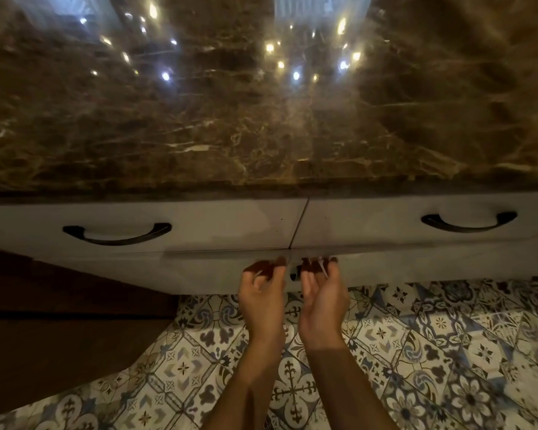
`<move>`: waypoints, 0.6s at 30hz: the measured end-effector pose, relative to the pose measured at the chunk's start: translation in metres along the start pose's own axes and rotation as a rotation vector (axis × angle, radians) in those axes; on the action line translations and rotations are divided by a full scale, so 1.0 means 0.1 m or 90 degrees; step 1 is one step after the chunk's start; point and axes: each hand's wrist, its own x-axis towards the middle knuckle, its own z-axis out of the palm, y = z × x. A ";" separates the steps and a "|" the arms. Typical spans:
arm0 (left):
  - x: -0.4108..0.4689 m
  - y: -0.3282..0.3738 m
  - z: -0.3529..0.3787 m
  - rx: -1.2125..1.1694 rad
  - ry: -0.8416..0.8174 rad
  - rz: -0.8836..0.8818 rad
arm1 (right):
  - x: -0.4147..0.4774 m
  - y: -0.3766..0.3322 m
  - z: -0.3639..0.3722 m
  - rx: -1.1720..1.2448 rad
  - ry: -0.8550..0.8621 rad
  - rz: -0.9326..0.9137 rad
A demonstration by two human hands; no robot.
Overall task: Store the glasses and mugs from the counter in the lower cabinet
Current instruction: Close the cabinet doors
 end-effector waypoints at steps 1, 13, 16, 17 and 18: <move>0.00 0.02 0.00 0.010 -0.018 -0.001 | 0.01 0.00 0.02 0.011 -0.003 0.009; -0.43 0.38 0.07 0.312 -0.158 0.094 | -0.30 -0.32 0.07 -0.301 -0.076 -0.071; -0.74 0.72 0.08 0.476 -0.124 0.239 | -0.63 -0.67 0.13 -0.403 -0.135 -0.239; -0.85 0.86 0.08 0.508 -0.115 0.289 | -0.72 -0.80 0.16 -0.439 -0.156 -0.299; -0.94 1.00 0.08 0.534 -0.105 0.345 | -0.81 -0.93 0.20 -0.484 -0.178 -0.361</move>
